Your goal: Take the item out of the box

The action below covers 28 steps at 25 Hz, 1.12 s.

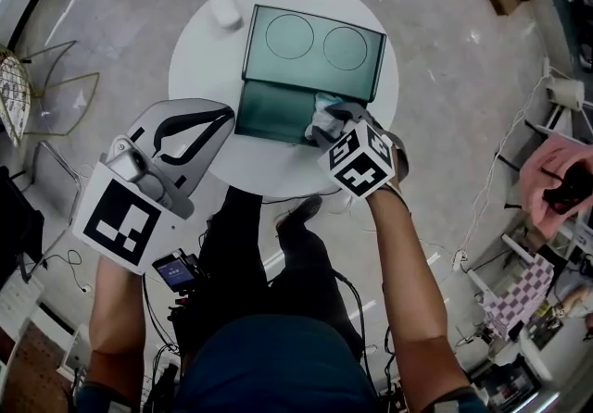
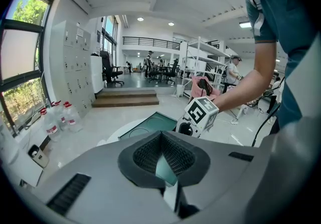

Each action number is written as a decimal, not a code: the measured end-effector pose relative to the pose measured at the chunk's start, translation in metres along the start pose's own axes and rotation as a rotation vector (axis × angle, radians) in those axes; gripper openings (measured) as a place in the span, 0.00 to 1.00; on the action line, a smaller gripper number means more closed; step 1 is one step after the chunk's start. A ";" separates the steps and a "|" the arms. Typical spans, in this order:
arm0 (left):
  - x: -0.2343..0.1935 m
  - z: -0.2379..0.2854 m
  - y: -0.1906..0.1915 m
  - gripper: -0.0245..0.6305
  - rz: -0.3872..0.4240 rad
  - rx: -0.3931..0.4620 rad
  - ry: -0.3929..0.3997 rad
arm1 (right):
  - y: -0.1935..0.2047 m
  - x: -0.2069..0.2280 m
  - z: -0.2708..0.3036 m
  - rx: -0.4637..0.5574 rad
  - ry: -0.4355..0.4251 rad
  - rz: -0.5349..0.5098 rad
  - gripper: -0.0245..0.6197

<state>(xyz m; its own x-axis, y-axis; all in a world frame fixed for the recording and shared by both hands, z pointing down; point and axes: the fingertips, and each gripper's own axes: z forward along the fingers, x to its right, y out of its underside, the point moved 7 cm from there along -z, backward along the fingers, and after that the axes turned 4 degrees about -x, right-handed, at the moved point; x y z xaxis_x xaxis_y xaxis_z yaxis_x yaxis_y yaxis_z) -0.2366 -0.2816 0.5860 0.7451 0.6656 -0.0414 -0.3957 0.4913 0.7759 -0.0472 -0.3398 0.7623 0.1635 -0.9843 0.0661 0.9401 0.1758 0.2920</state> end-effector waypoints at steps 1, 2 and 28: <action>-0.001 0.001 0.002 0.07 -0.002 0.000 -0.001 | 0.001 0.000 0.007 -0.019 -0.001 -0.011 0.29; -0.001 0.002 0.004 0.07 -0.003 0.001 -0.002 | 0.003 0.000 0.013 -0.036 -0.002 -0.021 0.29; 0.009 -0.046 -0.042 0.07 0.053 0.044 -0.039 | -0.036 -0.008 -0.099 0.162 0.128 0.102 0.10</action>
<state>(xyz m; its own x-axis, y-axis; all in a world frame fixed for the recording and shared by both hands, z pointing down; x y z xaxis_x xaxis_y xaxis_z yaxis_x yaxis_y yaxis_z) -0.2384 -0.2699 0.5240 0.7447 0.6670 0.0244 -0.4117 0.4303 0.8033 -0.0530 -0.3397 0.6562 0.3013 -0.9534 -0.0159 0.8584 0.2639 0.4399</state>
